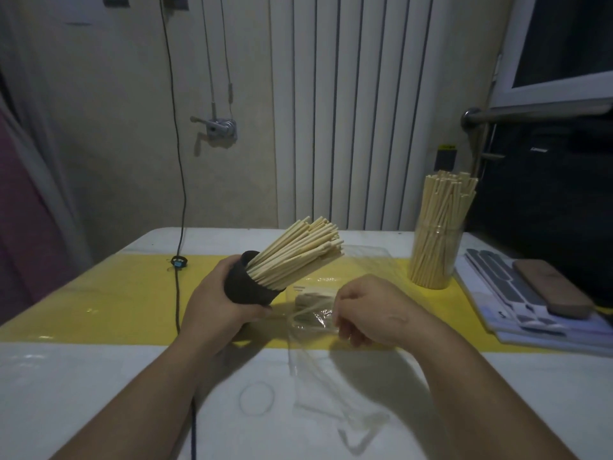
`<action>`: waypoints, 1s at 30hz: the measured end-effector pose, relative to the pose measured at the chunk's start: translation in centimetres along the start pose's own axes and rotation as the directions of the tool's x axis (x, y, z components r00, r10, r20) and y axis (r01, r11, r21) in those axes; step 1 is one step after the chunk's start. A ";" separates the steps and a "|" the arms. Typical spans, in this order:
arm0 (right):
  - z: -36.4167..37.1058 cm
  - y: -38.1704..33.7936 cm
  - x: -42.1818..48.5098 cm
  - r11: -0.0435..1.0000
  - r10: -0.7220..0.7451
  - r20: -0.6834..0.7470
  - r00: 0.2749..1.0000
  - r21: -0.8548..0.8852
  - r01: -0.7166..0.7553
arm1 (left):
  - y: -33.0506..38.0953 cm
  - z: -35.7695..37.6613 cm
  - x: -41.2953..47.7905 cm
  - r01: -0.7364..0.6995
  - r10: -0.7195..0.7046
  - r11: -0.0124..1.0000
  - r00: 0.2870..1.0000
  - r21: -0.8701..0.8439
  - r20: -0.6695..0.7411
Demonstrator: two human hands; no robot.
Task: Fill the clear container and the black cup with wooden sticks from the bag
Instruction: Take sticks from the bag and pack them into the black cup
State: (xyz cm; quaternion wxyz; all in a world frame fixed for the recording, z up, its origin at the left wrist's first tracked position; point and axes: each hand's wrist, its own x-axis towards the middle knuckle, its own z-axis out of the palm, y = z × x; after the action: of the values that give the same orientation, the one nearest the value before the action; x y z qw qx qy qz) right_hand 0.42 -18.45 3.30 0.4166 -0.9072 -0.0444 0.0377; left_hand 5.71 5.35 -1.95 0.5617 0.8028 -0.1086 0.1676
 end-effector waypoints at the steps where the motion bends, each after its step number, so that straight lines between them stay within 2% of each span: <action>1: 0.2 -0.1 -0.1 0.999 0.016 0.054 0.998 -0.049 -0.014 | 0.0 0.0 0.0 -0.002 0.002 1.000 1.000 -0.002 -0.002; 3: 0.6 0.1 0.3 0.967 0.016 0.101 0.995 -0.254 0.010 | 0.1 0.0 0.0 -0.003 0.003 1.000 1.000 -0.001 -0.006; 5: 1.3 0.6 1.1 0.886 -0.007 0.155 0.988 -0.458 0.078 | 0.1 0.0 -0.1 0.001 -0.001 1.000 1.000 -0.004 -0.005; 7: 2.3 1.6 2.0 0.797 -0.048 0.173 0.984 -0.587 0.142 | 0.2 0.0 -0.1 0.009 -0.009 1.000 1.000 -0.008 -0.002; 12: 4.0 2.7 2.6 0.637 -0.111 -0.014 0.994 -0.768 0.061 | 0.3 -0.1 -0.2 0.013 -0.013 1.000 1.000 -0.007 -0.002; 15: 4.4 2.8 3.3 0.619 -0.156 -0.101 0.983 -0.786 0.018 | 0.3 0.0 -0.2 0.013 -0.013 1.000 1.000 -0.006 -0.003; 19: 4.1 2.9 3.7 0.658 -0.202 -0.155 0.967 -0.753 0.017 | 0.4 -0.1 -0.2 0.024 -0.024 1.000 1.000 -0.011 -0.009; 30: 4.1 3.7 4.3 0.750 -0.163 -0.223 0.961 -0.661 -0.026 | 0.5 -0.1 -0.2 0.020 -0.020 1.000 1.000 -0.002 -0.016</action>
State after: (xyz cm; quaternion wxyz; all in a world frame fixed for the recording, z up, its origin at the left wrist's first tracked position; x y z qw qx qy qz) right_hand 4.40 -17.28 -2.26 0.0741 -0.9897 -0.0317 -0.1182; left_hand 5.34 5.22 -1.58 0.5651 0.8019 -0.0963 0.1683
